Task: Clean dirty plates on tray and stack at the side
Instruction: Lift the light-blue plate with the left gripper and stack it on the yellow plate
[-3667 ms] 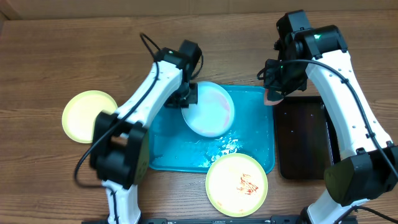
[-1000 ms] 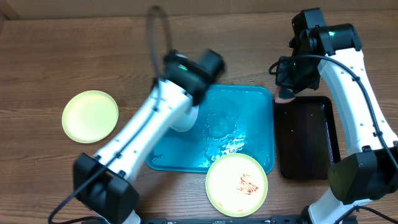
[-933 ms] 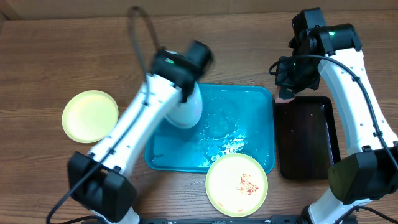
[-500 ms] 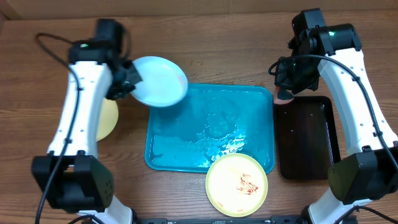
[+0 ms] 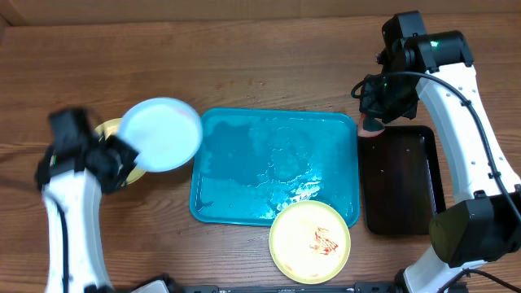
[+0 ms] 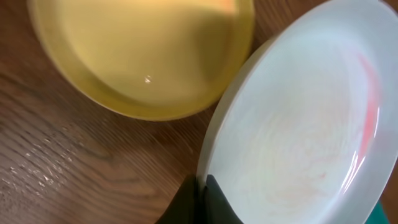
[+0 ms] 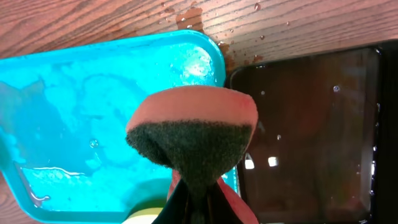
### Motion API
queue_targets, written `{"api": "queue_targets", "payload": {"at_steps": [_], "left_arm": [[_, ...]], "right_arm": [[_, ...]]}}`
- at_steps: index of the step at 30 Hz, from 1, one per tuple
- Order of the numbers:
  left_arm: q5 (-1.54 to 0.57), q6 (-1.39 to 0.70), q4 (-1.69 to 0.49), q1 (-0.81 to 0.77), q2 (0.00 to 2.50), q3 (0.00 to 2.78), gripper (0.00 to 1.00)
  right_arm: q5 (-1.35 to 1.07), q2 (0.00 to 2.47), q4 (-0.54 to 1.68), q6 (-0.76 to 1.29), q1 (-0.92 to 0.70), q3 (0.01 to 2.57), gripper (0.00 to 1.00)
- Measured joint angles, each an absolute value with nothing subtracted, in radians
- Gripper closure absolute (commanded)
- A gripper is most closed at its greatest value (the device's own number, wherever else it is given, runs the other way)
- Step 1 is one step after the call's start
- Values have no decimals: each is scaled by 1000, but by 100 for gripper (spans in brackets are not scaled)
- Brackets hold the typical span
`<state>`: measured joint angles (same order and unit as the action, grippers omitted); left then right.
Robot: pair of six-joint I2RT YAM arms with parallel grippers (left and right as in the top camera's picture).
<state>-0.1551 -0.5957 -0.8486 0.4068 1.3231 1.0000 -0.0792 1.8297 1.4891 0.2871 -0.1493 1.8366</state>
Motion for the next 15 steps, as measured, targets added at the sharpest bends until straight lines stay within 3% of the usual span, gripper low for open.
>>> {"api": "queue_targets", "payload": {"at_steps": [5,15], "left_arm": [[-157,-612,-791,567,1286,907,96],[-158,-650,-696,723,1516,904,96]], "right_arm": [[-79,1830,1489,287,-149,1837,96],[-95,1830,1489,288,-149,1837,96]]}}
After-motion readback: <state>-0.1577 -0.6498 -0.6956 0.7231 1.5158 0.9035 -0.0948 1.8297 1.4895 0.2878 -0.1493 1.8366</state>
